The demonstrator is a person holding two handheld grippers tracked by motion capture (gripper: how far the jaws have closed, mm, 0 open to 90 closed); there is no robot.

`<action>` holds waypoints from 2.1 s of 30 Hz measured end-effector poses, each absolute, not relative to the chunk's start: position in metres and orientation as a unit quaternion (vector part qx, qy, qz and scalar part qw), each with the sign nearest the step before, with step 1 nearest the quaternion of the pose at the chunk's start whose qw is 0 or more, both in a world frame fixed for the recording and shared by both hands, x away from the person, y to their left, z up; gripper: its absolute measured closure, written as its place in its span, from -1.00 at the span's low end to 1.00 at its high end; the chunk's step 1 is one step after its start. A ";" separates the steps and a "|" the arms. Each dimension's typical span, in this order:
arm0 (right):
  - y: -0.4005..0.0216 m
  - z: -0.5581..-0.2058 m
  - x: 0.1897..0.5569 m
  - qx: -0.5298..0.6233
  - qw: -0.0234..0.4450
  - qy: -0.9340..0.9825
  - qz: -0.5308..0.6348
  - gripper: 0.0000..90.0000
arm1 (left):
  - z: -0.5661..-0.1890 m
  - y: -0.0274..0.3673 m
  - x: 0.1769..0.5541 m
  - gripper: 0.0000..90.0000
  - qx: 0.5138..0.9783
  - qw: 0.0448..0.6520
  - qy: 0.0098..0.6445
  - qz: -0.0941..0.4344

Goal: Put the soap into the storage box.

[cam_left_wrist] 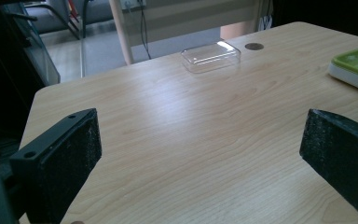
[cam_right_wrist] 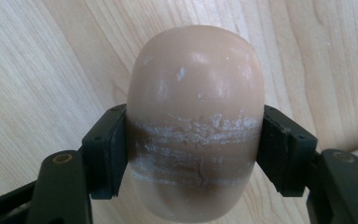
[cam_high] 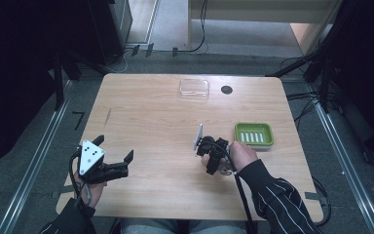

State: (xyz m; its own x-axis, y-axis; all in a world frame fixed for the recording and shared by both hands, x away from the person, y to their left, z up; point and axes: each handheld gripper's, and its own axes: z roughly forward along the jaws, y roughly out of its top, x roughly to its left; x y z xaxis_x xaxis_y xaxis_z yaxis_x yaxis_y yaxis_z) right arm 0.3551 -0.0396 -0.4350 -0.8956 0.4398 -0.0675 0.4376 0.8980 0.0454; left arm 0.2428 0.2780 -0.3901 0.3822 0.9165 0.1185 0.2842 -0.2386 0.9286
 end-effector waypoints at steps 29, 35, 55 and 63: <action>-0.074 -0.427 0.364 0.211 0.044 0.976 0.006 -0.26 | -0.390 0.278 0.244 -1.00 0.701 0.446 0.428 0.354; -0.084 -0.423 0.368 0.213 0.045 0.976 0.008 -0.25 | -0.390 0.278 0.244 -1.00 0.700 0.447 0.429 0.355; -0.112 -0.416 0.375 0.223 0.051 0.973 0.006 -0.25 | -0.390 0.271 0.249 -1.00 0.707 0.449 0.419 0.350; -0.118 -0.413 0.378 0.221 0.055 0.974 0.004 -0.25 | -0.391 0.270 0.250 -1.00 0.709 0.448 0.418 0.349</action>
State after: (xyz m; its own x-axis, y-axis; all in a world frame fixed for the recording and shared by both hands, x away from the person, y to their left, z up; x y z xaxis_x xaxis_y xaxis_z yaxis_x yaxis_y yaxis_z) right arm 0.3778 -0.1180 -0.4128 -0.8964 0.4305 -0.1060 0.4296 0.9024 0.0317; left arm 0.2500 0.2702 -0.3907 0.4068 0.9057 0.1195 0.2799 -0.2481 0.9274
